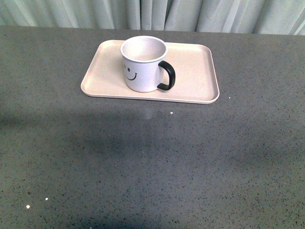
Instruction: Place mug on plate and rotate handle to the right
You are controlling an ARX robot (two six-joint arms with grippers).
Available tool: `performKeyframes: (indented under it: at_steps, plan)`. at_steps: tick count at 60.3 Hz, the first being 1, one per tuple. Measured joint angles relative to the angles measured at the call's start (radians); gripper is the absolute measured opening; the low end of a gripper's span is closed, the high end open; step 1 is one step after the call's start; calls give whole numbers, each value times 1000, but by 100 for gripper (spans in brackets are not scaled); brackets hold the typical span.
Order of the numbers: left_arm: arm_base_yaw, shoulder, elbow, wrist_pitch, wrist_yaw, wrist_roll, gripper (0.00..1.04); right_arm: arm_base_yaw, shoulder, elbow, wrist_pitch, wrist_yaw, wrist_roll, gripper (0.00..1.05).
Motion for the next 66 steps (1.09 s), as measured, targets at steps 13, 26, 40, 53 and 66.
performKeyframes:
  at_steps: [13, 26, 40, 53, 66]
  plan:
    - [0, -76, -55, -24, 0, 0, 1, 0, 0, 0, 0, 1, 0, 96]
    - [0, -254, -56, -184, 0, 0, 1, 0, 0, 0, 0, 0, 0, 96]
    - [0, -363, -56, -288, 0, 0, 1, 0, 0, 0, 0, 0, 0, 96]
    - [0, -455, -56, -379, 0, 0, 1, 0, 0, 0, 0, 0, 0, 95]
    - [0, -529, -56, -452, 0, 0, 1, 0, 0, 0, 0, 0, 0, 96]
